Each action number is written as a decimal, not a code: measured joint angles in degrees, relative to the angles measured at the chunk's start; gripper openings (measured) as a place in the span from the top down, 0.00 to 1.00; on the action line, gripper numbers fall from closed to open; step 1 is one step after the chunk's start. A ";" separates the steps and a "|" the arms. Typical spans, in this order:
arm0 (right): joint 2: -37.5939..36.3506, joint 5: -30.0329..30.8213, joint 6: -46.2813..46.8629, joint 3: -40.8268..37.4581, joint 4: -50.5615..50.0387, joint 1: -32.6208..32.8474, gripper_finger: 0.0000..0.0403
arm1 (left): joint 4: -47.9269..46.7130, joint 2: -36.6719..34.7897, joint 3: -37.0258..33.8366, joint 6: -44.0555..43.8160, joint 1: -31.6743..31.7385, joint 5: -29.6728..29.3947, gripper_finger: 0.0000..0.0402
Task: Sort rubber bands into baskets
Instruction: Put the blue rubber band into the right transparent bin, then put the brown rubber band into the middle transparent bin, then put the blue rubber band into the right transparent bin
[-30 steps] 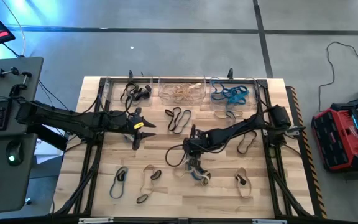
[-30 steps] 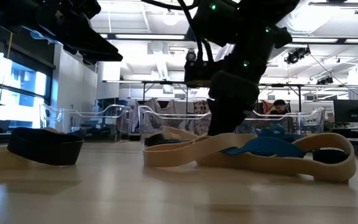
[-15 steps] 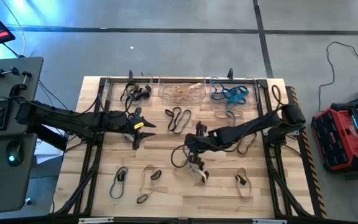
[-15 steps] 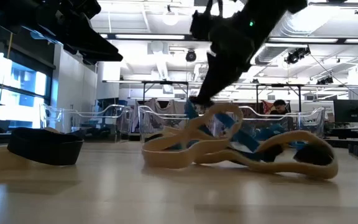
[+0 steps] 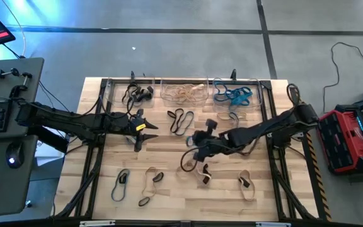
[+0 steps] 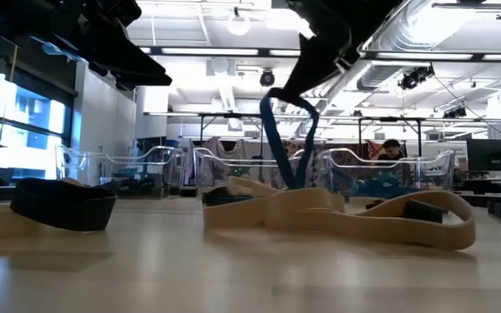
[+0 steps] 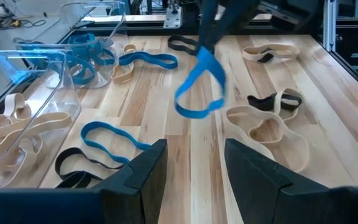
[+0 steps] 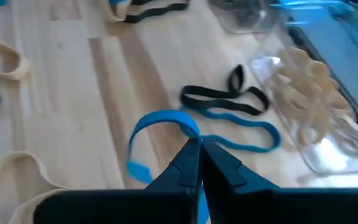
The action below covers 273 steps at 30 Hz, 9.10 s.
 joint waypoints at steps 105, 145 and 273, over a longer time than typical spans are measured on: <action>-16.49 7.32 -0.63 -19.65 16.85 -6.38 0.99 | -41.93 19.85 9.84 0.55 -8.20 -11.45 0.61; -15.70 0.20 -3.61 -19.63 18.43 -6.35 0.99 | -57.39 27.52 26.63 -10.62 -7.05 -5.87 0.99; -19.52 10.25 22.82 -32.51 13.13 -0.47 1.00 | 24.09 33.39 20.45 7.40 23.19 17.25 0.57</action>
